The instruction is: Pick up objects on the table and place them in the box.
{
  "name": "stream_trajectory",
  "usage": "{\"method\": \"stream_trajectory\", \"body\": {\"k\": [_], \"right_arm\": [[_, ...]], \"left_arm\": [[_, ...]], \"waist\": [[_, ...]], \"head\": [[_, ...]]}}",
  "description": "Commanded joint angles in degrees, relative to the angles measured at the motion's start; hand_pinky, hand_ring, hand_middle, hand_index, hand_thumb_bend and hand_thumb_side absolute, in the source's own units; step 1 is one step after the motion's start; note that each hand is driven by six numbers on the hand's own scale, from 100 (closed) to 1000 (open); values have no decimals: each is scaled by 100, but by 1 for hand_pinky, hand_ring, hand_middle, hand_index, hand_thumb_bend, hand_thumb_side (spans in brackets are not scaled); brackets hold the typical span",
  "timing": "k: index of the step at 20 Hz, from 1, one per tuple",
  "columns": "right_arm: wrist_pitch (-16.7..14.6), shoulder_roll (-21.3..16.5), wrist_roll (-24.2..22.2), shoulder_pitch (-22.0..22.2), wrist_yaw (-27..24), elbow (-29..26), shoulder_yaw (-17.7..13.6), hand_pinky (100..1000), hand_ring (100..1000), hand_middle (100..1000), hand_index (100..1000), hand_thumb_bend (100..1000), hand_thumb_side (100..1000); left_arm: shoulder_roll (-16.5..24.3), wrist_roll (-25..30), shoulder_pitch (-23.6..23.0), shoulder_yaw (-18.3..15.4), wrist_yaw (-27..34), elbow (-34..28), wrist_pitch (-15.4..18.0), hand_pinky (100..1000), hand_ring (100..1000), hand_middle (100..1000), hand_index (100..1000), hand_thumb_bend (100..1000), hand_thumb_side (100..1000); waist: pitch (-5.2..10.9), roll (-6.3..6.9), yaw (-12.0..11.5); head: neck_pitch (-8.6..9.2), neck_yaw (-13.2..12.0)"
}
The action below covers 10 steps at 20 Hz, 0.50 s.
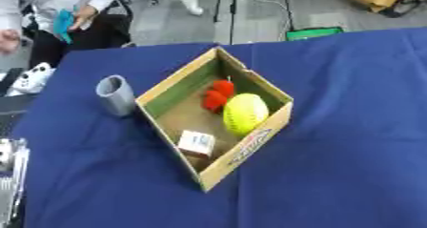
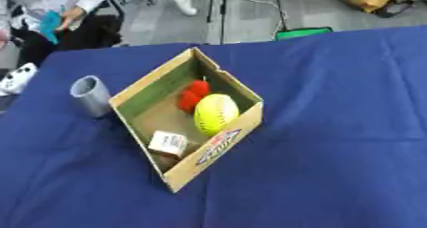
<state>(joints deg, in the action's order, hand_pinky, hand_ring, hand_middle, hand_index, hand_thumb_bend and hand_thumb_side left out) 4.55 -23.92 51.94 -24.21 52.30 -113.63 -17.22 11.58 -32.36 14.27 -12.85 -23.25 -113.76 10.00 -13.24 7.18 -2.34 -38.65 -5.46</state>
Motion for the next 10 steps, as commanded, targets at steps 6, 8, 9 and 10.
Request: {"method": "stream_trajectory", "body": {"k": [6, 8, 9, 10], "right_arm": [[-22, -32, 3, -78, 32, -96, 28, 745, 668, 598, 747, 100, 758], [-19, -27, 3, -75, 28, -96, 30, 746, 668, 598, 748, 100, 757], [-14, -21, 3, -67, 23, -96, 33, 747, 668, 598, 748, 100, 757], [-9, -14, 3, -61, 20, -96, 34, 747, 668, 598, 748, 100, 757]], "left_arm": [[457, 250, 107, 30, -175, -83, -242, 856, 866, 896, 970, 233, 1000], [650, 429, 139, 47, -376, -82, -421, 914, 968, 985, 1000, 375, 920], [989, 806, 171, 112, -676, -69, -592, 934, 981, 987, 1000, 388, 915], [1179, 1208, 233, 128, -963, -76, -775, 934, 981, 987, 1000, 388, 915]], "waist": [[159, -81, -15], [170, -85, -20], [188, -89, -31], [199, -96, -39]], "head": [[23, 62], [37, 80], [67, 110], [80, 126]]}}
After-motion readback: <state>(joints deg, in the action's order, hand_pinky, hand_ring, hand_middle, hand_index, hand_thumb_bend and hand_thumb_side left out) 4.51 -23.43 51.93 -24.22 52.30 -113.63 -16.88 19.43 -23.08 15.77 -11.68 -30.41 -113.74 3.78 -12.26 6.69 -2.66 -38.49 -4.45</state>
